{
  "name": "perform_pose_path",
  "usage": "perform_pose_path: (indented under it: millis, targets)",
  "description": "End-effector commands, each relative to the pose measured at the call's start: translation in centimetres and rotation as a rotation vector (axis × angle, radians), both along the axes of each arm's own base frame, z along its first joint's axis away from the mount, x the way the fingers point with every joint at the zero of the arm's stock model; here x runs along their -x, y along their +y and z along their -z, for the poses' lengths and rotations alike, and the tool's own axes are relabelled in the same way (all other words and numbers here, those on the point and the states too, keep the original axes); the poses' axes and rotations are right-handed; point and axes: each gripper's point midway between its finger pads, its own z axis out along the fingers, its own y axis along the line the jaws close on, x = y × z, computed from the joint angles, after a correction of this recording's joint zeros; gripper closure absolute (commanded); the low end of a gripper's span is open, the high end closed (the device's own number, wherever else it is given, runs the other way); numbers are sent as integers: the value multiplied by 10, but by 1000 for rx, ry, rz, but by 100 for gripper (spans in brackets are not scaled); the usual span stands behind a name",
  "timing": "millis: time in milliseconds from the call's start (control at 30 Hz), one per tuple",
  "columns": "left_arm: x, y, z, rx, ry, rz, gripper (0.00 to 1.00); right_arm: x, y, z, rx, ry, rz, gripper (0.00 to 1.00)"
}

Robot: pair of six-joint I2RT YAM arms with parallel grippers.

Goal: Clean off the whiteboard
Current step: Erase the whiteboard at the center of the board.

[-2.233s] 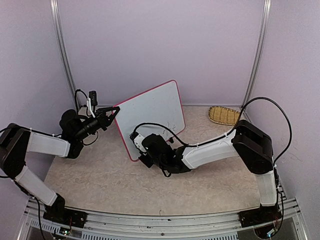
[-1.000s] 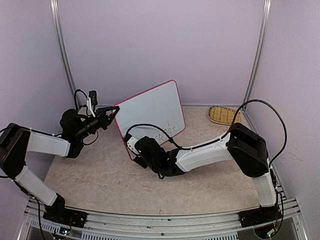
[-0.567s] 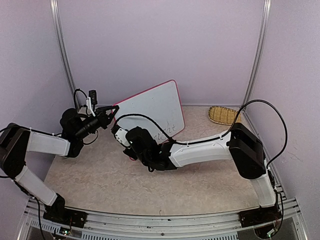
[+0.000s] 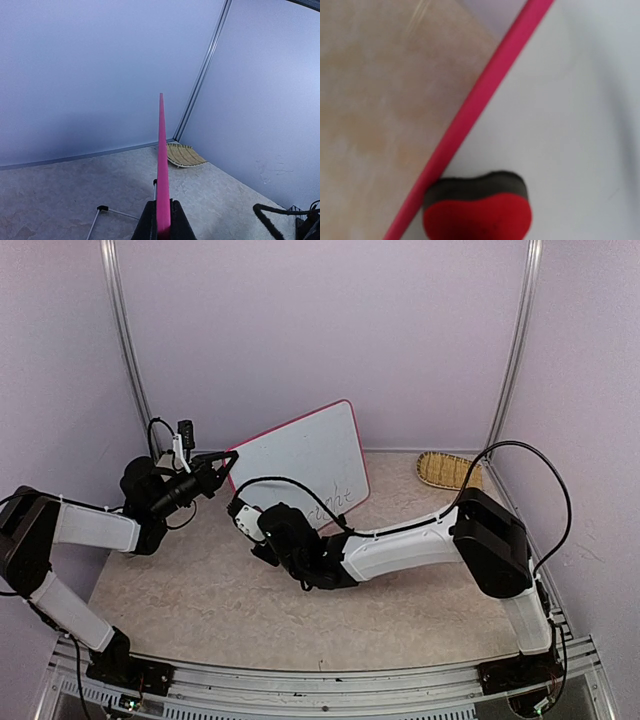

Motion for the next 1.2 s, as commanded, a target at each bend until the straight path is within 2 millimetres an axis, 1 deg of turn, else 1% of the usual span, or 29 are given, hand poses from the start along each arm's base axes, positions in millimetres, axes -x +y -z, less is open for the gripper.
perform_pose_path:
  millis: [0,100,167,500,700,800,967,1033,1167]
  targets:
    - [15,-23,40,-71,118,129,100,8,-13,56,62,105,-20,83]
    - [15,-23,39,-70,116,130,100,12,-17,76,88,141,-12,83]
    - [15,-23,39,-70,116,129,100,12,-20,83,98,153,-4,83]
    - [16,-22,38,-71,113,126,100,14,-39,113,163,197,51,83]
    - [16,-22,38,-72,113,128,100,16,-48,123,186,212,76,83]
    - [16,-22,38,-71,112,128,100,16,-49,124,187,218,80,83]
    - [17,-22,37,-71,111,125,100,14,-47,118,175,208,88,83]
    - [17,-22,37,-71,111,125,100,12,-45,111,155,199,87,83]
    - [17,-23,38,-71,113,128,100,7,-37,80,93,148,84,83]
